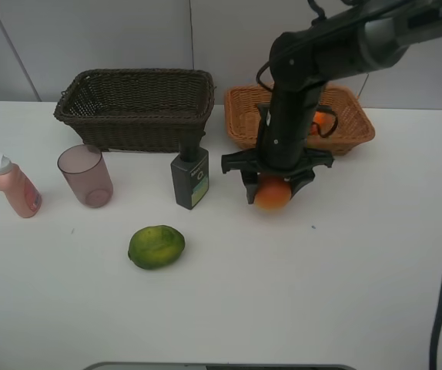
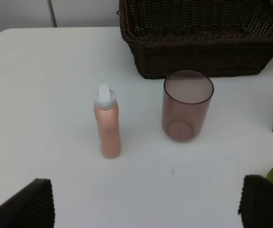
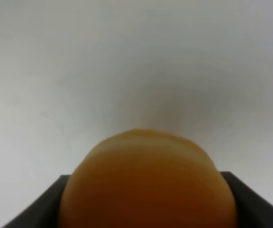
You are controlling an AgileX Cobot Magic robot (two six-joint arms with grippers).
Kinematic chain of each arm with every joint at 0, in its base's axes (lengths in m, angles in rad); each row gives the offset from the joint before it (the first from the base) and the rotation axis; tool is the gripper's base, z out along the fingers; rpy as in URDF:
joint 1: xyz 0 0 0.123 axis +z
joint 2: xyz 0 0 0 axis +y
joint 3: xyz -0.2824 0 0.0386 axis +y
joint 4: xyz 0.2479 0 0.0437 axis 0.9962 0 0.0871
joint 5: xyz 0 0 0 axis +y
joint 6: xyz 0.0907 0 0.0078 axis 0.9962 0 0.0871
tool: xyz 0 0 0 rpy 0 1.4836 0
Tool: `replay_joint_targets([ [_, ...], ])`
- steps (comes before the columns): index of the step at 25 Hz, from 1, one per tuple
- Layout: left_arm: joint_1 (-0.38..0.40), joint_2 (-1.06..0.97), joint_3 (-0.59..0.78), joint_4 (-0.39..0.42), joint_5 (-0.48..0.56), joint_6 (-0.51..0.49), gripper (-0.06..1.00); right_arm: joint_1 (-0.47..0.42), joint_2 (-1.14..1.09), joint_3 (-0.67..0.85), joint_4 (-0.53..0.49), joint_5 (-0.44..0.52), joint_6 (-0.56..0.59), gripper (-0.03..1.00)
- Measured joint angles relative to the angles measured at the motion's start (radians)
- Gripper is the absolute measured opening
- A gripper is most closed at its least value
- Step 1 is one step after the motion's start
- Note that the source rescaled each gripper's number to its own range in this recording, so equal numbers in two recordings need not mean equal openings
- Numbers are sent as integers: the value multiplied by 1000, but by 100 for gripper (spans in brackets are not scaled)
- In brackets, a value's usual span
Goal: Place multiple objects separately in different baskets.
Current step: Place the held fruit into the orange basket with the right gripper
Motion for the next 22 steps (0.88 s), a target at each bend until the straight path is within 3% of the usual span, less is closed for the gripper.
replay_joint_targets([
  [5, 0, 0, 0, 0, 0, 0, 99, 0, -2, -126, -67, 84, -24, 37],
  [10, 0, 0, 0, 0, 0, 0, 99, 0, -2, -251, -166, 98, -25, 37],
  [22, 0, 0, 0, 0, 0, 0, 99, -108, 39, -351, -192, -116, -25, 37],
])
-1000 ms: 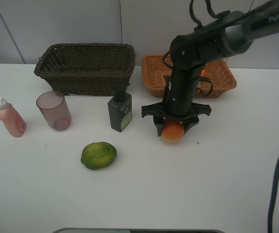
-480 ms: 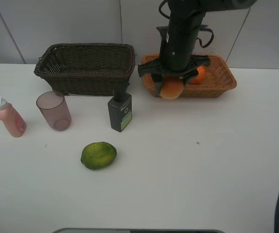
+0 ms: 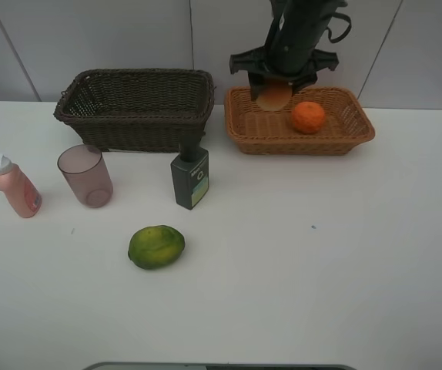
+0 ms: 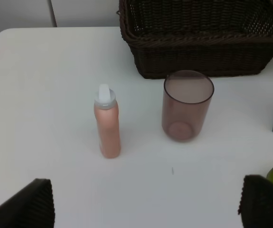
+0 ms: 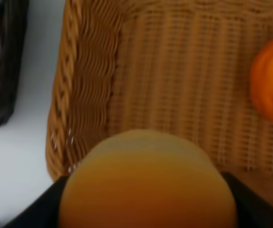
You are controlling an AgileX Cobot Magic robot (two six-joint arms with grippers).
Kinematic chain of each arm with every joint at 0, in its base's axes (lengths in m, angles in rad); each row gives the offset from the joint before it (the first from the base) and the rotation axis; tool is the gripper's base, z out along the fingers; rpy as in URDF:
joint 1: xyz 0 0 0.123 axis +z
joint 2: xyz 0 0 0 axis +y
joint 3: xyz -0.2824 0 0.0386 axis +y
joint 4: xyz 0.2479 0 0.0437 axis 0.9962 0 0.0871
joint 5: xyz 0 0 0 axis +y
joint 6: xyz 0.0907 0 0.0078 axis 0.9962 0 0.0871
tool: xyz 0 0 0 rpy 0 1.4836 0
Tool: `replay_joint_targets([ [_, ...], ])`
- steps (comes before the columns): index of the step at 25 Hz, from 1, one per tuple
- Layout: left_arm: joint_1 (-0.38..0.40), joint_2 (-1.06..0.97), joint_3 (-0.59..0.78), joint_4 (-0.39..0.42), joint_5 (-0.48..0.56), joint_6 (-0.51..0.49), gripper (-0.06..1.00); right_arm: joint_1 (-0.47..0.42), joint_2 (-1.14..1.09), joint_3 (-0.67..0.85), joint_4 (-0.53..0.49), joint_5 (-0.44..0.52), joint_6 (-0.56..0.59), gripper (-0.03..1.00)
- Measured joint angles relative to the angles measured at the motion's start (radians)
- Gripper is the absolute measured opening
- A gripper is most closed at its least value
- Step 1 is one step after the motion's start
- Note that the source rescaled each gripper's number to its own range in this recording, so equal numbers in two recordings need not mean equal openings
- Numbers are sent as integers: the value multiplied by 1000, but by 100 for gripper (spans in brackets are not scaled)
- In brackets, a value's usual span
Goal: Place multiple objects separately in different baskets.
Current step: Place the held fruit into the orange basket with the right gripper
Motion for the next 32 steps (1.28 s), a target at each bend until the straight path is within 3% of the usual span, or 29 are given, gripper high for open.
replay_joint_targets([
  [16, 0, 0, 0, 0, 0, 0, 99, -56, 179, 0, -4, -256, 0, 37],
  [25, 0, 0, 0, 0, 0, 0, 99, -56, 221, 0, -6, -311, 0, 38],
  [26, 0, 0, 0, 0, 0, 0, 99, -56, 221, 0, -7, -313, 0, 44],
  [29, 0, 0, 0, 0, 0, 0, 99, -56, 221, 0, -8, -319, 0, 82],
  [32, 0, 0, 0, 0, 0, 0, 99, -56, 221, 0, -9, -319, 0, 96],
])
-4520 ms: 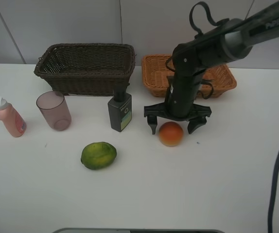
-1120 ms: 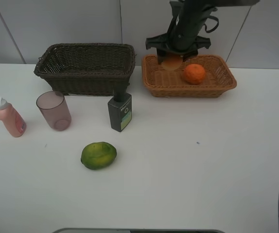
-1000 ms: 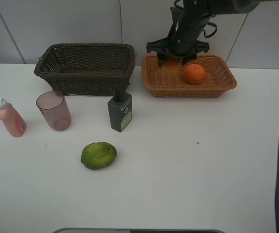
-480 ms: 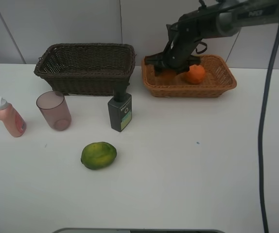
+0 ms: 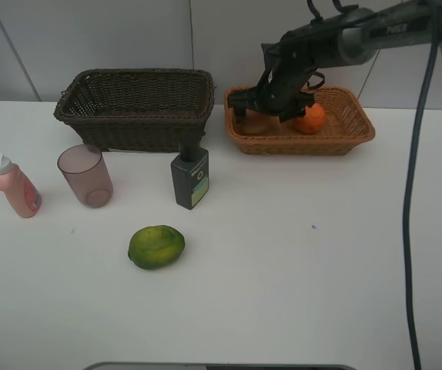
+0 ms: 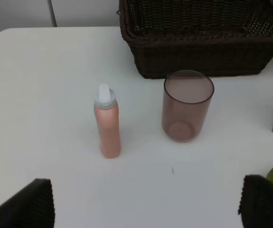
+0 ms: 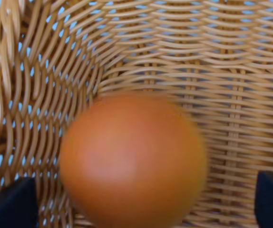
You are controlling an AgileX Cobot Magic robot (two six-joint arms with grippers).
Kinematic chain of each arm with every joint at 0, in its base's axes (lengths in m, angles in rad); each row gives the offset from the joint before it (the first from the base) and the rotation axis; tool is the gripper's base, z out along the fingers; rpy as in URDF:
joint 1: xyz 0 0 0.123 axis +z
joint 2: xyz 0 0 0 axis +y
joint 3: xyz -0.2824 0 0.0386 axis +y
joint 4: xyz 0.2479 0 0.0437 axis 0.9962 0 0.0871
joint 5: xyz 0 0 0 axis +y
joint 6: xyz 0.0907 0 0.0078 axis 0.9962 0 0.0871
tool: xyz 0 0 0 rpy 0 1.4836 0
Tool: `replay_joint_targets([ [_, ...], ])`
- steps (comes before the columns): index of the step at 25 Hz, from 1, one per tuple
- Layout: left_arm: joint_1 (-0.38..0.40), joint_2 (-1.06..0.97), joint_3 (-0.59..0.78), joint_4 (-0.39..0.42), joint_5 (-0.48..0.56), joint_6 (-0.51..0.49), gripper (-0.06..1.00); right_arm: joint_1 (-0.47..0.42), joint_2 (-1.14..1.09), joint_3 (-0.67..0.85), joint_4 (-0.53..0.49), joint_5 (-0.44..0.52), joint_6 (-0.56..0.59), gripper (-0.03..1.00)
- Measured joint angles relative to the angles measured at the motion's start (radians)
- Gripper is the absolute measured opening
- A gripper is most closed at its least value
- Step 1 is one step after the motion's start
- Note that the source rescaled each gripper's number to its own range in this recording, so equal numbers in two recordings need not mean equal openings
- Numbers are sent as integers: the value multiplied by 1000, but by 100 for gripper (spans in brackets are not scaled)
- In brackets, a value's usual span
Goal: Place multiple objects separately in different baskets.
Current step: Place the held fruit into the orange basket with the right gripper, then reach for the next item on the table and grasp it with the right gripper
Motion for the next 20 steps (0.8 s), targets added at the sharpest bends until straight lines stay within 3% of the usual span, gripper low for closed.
replay_joint_targets([
  [6, 0, 0, 0, 0, 0, 0, 99, 0, 2, 0, 0, 14, 0, 100],
  [12, 0, 0, 0, 0, 0, 0, 99, 4, -57, 0, 5, 106, 0, 100],
  [20, 0, 0, 0, 0, 0, 0, 99, 62, -181, 0, 5, 340, 0, 100],
])
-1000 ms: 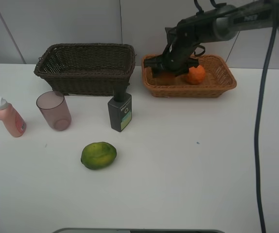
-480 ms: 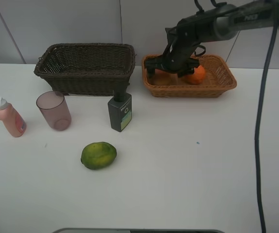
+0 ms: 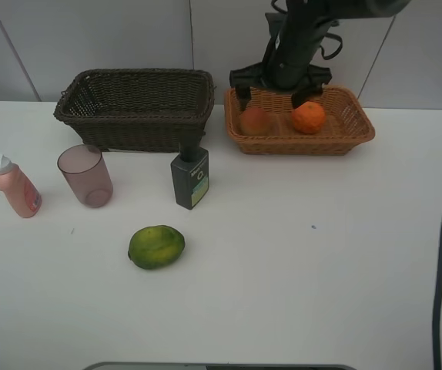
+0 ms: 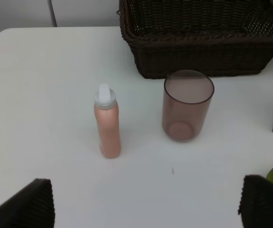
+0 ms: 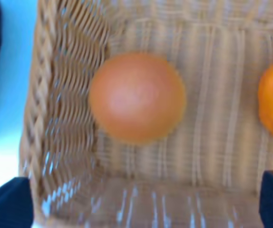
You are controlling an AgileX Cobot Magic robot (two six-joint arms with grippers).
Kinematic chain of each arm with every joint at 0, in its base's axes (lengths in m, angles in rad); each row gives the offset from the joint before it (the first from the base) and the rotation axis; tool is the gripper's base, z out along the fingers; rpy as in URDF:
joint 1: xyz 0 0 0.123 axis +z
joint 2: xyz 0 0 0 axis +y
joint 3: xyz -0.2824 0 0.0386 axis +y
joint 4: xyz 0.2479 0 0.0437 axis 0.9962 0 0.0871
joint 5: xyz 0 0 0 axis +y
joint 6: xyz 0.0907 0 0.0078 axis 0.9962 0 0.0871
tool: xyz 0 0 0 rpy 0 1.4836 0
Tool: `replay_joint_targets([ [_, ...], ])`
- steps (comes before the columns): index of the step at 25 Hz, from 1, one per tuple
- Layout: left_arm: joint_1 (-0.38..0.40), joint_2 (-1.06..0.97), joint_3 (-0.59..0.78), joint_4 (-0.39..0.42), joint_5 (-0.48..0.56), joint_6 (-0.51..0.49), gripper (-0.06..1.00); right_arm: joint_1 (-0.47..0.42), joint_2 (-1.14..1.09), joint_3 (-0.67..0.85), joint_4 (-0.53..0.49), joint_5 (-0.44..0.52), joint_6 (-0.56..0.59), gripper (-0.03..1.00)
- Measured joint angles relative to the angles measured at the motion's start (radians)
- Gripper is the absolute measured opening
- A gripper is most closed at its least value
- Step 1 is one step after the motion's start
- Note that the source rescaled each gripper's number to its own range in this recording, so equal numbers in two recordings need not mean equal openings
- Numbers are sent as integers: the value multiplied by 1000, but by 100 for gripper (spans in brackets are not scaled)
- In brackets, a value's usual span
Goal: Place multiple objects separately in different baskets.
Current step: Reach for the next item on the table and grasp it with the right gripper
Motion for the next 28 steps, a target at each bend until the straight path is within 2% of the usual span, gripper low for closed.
replay_joint_targets([
  [6, 0, 0, 0, 0, 0, 0, 99, 71, -55, 0, 3, 188, 0, 100],
  [10, 0, 0, 0, 0, 0, 0, 99, 140, -98, 0, 3, 254, 1, 100],
  [17, 0, 0, 0, 0, 0, 0, 99, 242, -139, 0, 63, 280, 58, 100],
  [23, 0, 0, 0, 0, 0, 0, 99, 253, -139, 0, 127, 292, 170, 100],
  [28, 0, 0, 0, 0, 0, 0, 99, 253, -139, 0, 131, 252, 285, 100],
])
